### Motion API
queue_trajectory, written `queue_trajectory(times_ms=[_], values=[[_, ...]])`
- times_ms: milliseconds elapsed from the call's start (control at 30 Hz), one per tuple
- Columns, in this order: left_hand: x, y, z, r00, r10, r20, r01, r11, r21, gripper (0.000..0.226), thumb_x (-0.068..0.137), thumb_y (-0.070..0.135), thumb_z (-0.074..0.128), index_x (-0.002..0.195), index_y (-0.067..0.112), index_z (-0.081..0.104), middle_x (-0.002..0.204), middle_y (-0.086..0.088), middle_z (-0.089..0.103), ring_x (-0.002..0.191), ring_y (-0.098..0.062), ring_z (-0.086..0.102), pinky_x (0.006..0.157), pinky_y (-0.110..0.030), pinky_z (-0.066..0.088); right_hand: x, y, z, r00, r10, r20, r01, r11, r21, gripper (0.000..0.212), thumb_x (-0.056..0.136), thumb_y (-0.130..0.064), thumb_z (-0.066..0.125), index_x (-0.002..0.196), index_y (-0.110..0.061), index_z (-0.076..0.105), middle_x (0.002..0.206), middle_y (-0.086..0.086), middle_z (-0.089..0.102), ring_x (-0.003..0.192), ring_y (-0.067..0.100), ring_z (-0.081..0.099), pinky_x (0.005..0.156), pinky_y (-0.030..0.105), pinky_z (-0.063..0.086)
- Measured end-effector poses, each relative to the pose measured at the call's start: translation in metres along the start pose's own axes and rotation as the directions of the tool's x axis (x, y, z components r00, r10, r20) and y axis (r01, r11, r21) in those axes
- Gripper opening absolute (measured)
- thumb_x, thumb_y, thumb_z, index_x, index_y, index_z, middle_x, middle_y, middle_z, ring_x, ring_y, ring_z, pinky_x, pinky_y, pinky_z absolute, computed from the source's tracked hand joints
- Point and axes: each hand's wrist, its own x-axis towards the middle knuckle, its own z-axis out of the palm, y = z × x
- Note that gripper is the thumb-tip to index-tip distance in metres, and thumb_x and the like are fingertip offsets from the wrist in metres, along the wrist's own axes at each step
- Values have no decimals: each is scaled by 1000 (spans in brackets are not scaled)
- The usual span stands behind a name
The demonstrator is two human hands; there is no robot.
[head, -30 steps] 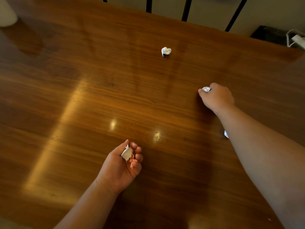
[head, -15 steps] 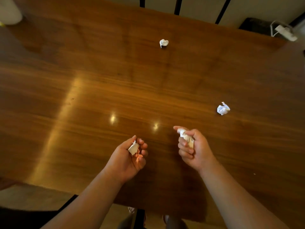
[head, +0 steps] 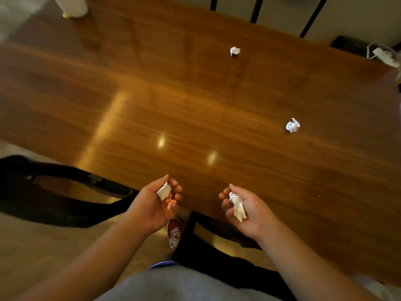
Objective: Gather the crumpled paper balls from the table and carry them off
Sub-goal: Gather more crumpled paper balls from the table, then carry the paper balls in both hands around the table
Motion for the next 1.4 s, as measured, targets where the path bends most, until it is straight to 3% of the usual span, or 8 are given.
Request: queue_trajectory(times_ms=[333, 567, 700, 867, 1033, 1200, 1400], values=[[-93, -126, -53, 956, 239, -172, -284, 903, -322, 25, 86, 30, 56, 70, 12, 65, 68, -4, 60, 52, -13, 57, 38, -21, 47, -47, 72, -23, 992, 125, 34, -102, 914, -392, 21, 91, -25, 61, 89, -5, 65, 68, 10, 67, 53, 14, 62, 39, 21, 47], [-162, -185, -107, 869, 357, -343, -491, 716, -497, 30, 90, 30, 51, 68, 12, 61, 64, -4, 60, 49, -13, 57, 38, -19, 46, -49, 133, -3, 985, 167, 32, -100, 721, -685, 25, 91, -28, 62, 89, -5, 69, 69, 8, 70, 61, 15, 63, 43, 22, 49], [-208, -205, -149, 786, 392, -478, -616, 568, -547, 23, 79, 27, 57, 63, 11, 62, 61, -5, 61, 46, -13, 56, 37, -18, 44, -35, 181, 45, 970, 236, 61, -92, 586, -805, 24, 90, -29, 64, 86, -5, 70, 72, 10, 71, 61, 16, 66, 43, 24, 50], [-267, -236, -221, 696, 330, -637, -717, 368, -593, 31, 91, 29, 51, 66, 12, 60, 61, -5, 61, 45, -13, 57, 36, -17, 44, -22, 270, 135, 917, 379, 126, -69, 461, -885, 22, 91, -27, 61, 83, -7, 66, 67, 7, 68, 57, 13, 64, 45, 21, 51], [-325, -252, -306, 657, 263, -707, -754, 195, -628, 34, 90, 30, 52, 63, 12, 62, 61, -5, 60, 45, -14, 56, 35, -19, 44, -8, 380, 230, 880, 452, 149, -24, 355, -935, 18, 93, -24, 58, 89, -7, 62, 73, 8, 65, 61, 14, 63, 47, 20, 52], [-381, -235, -387, 643, 232, -730, -764, 137, -630, 33, 92, 31, 51, 65, 13, 60, 64, -4, 59, 47, -13, 55, 36, -17, 43, 7, 468, 301, 866, 487, 113, -45, 301, -953, 18, 93, -24, 57, 84, -9, 61, 72, 7, 66, 59, 13, 62, 43, 19, 51], [-429, -178, -454, 616, 266, -741, -785, 136, -604, 34, 91, 31, 52, 63, 13, 61, 65, -4, 59, 49, -13, 55, 38, -17, 43, 30, 506, 357, 871, 484, 83, -78, 303, -950, 19, 89, -26, 62, 82, -9, 65, 71, 8, 69, 57, 14, 66, 42, 22, 51]])
